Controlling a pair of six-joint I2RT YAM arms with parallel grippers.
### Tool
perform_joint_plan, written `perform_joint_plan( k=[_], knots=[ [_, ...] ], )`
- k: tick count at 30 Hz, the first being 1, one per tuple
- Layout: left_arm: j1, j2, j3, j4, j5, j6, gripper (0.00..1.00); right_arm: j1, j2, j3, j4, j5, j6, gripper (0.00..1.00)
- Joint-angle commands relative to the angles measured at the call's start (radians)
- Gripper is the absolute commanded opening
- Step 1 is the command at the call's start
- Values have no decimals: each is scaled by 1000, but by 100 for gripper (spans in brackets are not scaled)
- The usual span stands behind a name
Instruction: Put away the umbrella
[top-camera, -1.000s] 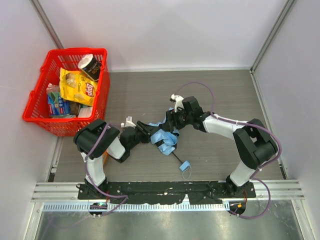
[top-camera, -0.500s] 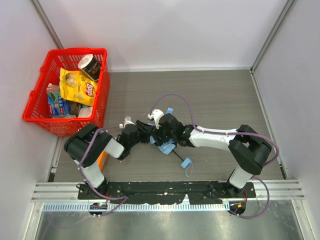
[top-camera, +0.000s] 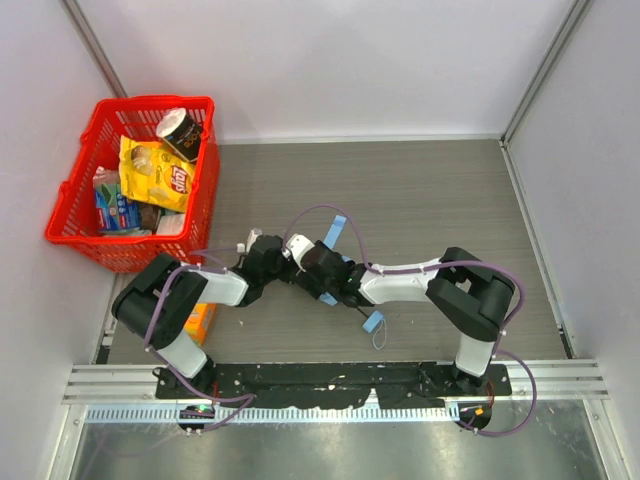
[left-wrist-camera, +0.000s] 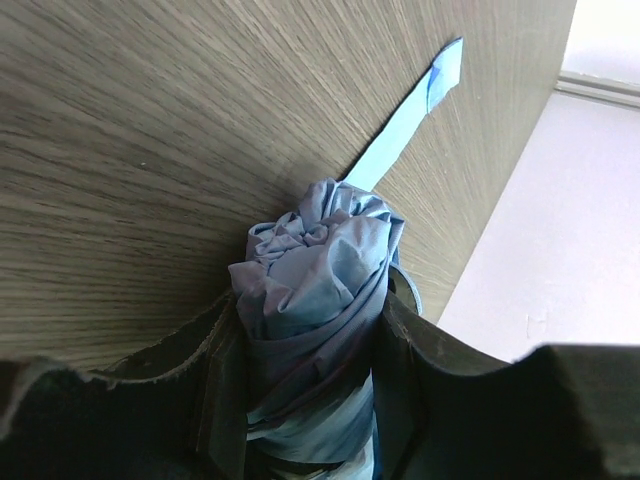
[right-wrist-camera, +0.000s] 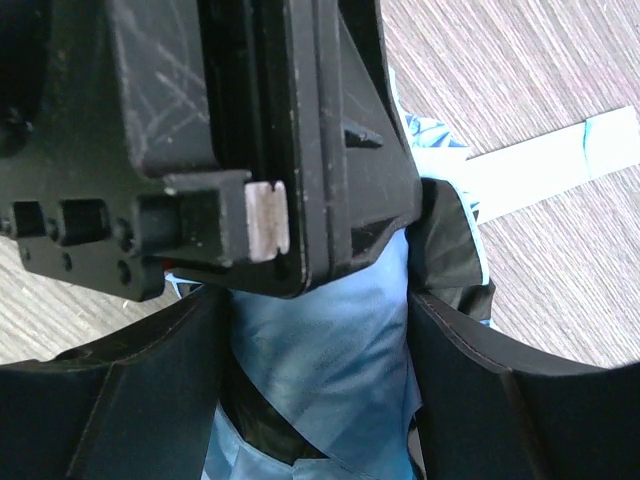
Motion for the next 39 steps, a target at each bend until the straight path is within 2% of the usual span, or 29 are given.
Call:
perform_joint_plan(
  k=[1,7,9,11,14,15,16,17,22,23,25,27,31,34,37,38,39],
  knots=[
    [6,-37,52,-243,-18,-9,0,21,81,-6,-56,61,-26,70],
    [21,-66,79,-338,45,-6,0,21,146,8,-62,212,-25,60],
    [27,-79,78,-346,65,-3,0,21,170,16,-76,243,-22,52],
    [27,-91,79,-358,68,5,0,13,181,13,-74,217,-14,34],
    [27,-89,84,-365,66,17,0,-10,203,9,-77,118,19,16],
    [27,-86,81,-362,68,17,0,-13,212,8,-79,92,26,7],
    [27,-80,78,-352,69,16,0,-23,215,9,-86,28,35,4],
    [27,-76,72,-337,74,14,0,-28,216,5,-88,1,44,1],
    [38,-25,39,-156,86,69,0,-92,201,-29,-71,-283,87,1],
    [38,-14,29,-116,83,83,6,-117,198,-38,-63,-333,93,1],
    [44,-7,7,-33,83,114,35,-146,192,-43,-63,-453,108,1],
    [45,-8,-5,24,66,151,55,-172,187,-44,-60,-528,109,1],
    [50,-39,-1,32,56,241,70,-215,190,-40,-54,-666,144,1],
    [56,-74,-2,24,42,284,88,-261,195,-41,-37,-787,164,1],
    [59,-102,1,-42,27,298,93,-299,204,-23,-46,-866,176,1],
    [61,-111,-2,-55,27,295,99,-307,213,-11,-46,-908,179,1],
    [62,-124,-13,-57,17,291,100,-327,216,-6,-46,-932,190,1]
  ],
)
